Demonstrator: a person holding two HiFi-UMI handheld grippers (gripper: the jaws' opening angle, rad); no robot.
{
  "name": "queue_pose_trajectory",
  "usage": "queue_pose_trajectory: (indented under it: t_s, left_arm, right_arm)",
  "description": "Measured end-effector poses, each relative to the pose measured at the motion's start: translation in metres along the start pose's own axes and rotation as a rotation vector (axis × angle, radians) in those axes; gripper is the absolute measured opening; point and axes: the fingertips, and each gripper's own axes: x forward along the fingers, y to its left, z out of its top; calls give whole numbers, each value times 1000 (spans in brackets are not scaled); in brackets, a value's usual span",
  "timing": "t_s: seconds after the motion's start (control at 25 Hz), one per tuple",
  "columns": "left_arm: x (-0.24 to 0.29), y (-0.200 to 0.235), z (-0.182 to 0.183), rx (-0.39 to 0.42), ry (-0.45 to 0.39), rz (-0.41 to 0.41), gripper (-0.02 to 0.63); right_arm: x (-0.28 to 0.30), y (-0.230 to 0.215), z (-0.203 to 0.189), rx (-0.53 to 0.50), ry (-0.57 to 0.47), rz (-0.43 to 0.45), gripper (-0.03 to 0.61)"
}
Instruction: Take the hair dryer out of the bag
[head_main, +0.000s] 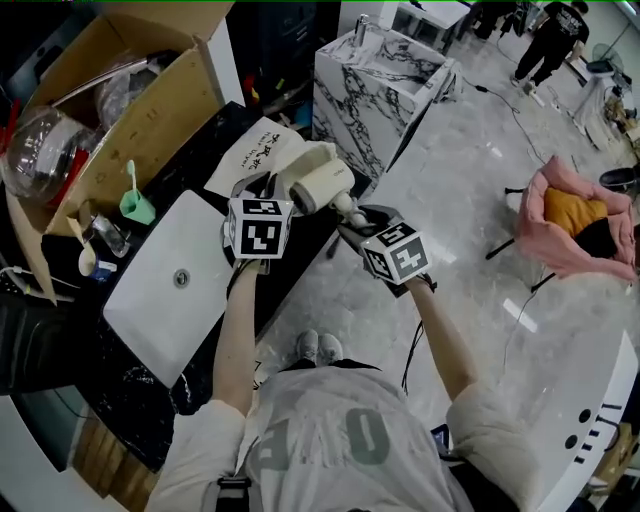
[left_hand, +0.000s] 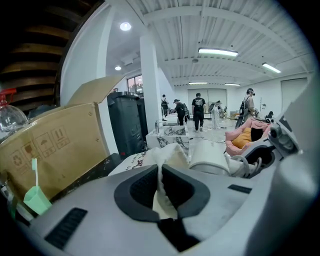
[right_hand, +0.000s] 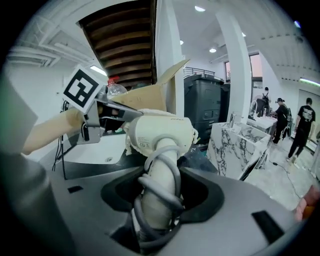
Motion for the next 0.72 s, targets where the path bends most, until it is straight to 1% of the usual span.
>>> queue_pose_trajectory:
  t_s: [0.28, 0.56, 0.72]
  left_arm:
    - [6, -20, -14, -6, 30, -53, 43]
    - [9, -26, -18, 9, 36, -65, 43]
    - [12, -37, -29, 21, 74, -100, 43]
  right_arm:
    - [-40, 14, -26, 60, -52, -36, 232]
    - [-62, 12, -37, 141, -105, -81, 232]
    - [-71, 11, -44, 164, -118, -98, 232]
